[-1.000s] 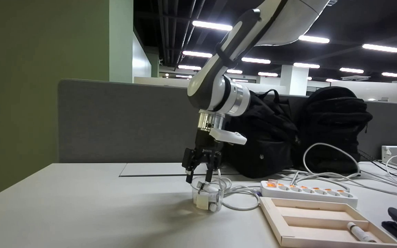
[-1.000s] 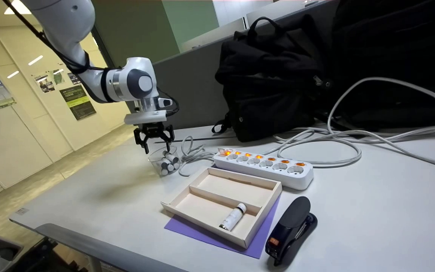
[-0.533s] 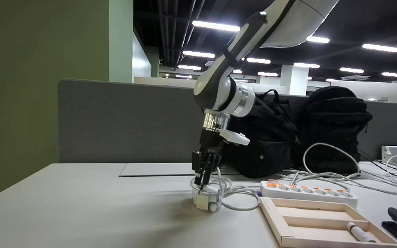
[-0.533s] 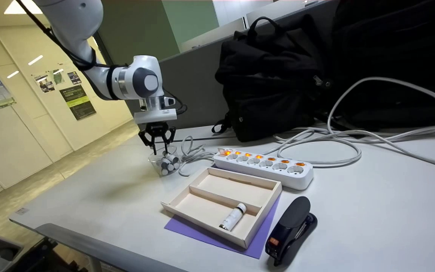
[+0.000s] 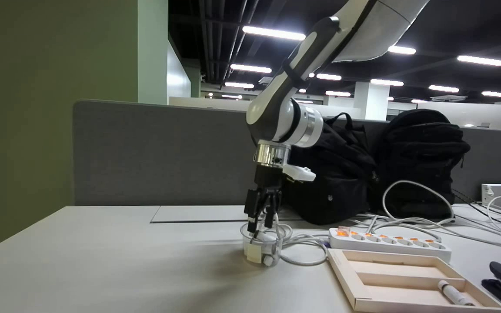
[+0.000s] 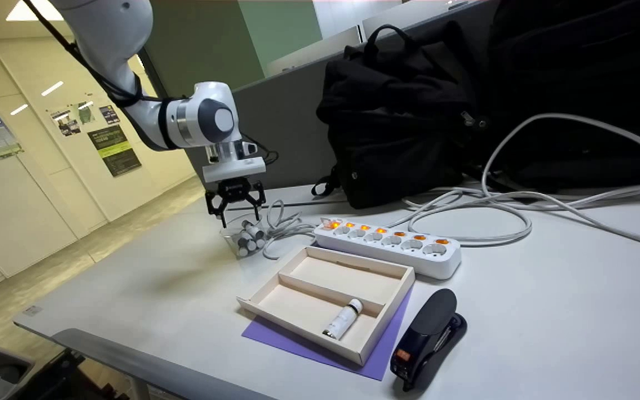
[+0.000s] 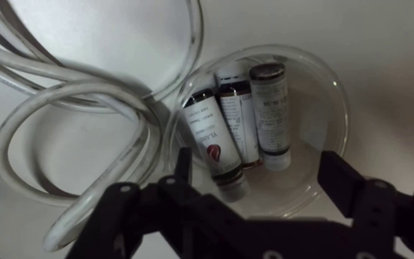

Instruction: Pick up one small bottle from the plastic container and put it on the table.

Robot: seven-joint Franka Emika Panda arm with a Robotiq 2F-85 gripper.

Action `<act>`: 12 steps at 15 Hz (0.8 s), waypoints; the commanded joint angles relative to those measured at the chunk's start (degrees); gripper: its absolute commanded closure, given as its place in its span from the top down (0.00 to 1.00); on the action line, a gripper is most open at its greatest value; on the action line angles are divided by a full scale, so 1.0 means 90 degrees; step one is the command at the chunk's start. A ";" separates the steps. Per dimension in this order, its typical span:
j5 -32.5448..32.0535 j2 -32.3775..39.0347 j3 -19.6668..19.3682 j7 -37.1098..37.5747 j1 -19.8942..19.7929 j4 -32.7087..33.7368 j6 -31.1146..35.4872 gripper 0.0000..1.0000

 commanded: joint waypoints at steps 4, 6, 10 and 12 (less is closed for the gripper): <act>-0.0359 0.0204 -0.0141 0.0079 0.0095 0.0224 -0.0264 0.52; -0.0446 0.0283 -0.0177 0.0089 0.0125 0.0289 -0.0272 0.37; -0.0691 0.0371 -0.0315 0.0188 0.0267 0.0376 -0.0272 0.59; -0.0812 0.0475 -0.0395 0.0263 0.0370 0.0432 -0.0287 0.61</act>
